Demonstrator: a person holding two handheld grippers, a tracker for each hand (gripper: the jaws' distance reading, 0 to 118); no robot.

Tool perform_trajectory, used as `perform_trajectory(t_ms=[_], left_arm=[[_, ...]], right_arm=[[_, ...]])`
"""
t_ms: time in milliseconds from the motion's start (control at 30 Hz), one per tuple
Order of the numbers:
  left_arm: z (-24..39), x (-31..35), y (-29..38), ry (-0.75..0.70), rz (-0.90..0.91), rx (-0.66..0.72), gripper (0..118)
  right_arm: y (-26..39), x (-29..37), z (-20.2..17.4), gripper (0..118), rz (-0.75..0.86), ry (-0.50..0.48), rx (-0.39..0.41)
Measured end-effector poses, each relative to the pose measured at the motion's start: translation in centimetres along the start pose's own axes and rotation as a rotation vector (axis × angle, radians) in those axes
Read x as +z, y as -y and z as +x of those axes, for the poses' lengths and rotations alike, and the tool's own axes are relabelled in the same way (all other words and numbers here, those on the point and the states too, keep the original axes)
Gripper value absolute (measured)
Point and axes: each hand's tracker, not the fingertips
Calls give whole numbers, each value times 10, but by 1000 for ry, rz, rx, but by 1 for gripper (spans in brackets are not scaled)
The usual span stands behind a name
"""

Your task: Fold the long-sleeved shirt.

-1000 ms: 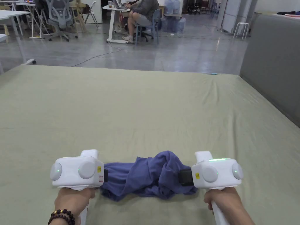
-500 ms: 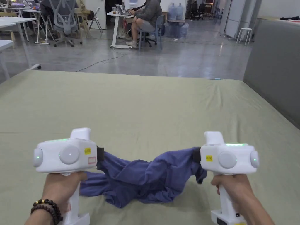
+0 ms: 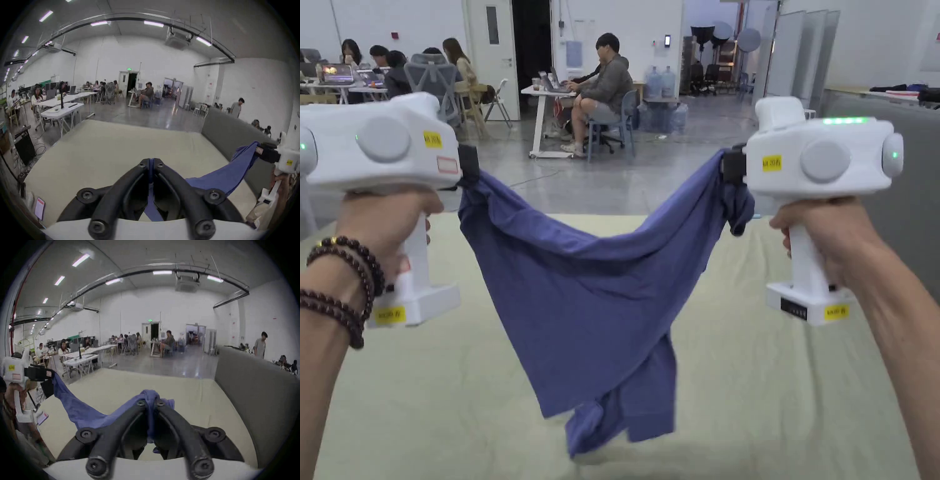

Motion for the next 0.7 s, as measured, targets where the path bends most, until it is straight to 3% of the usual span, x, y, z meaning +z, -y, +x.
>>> perform_trajectory(t_ms=[100,200,400,533,700], left_arm=[[10,-5,-45,11,31,-25,0],[19,-7,-77,109,91,4,0],[31,-37,-94,73,105,-50,0],[24,-79,-63,44,30,-51,0],[12,-136,30,26,-173,-9,0]], right_arm=[[-46,-9,8,2,31,10,-22],[-87,-13,14,2,85,86,25],[-114,-22,40,2,107,115,-12],[-69,-51,49,2,34,118,1],[40,-102,52,2,-141,98,-57]])
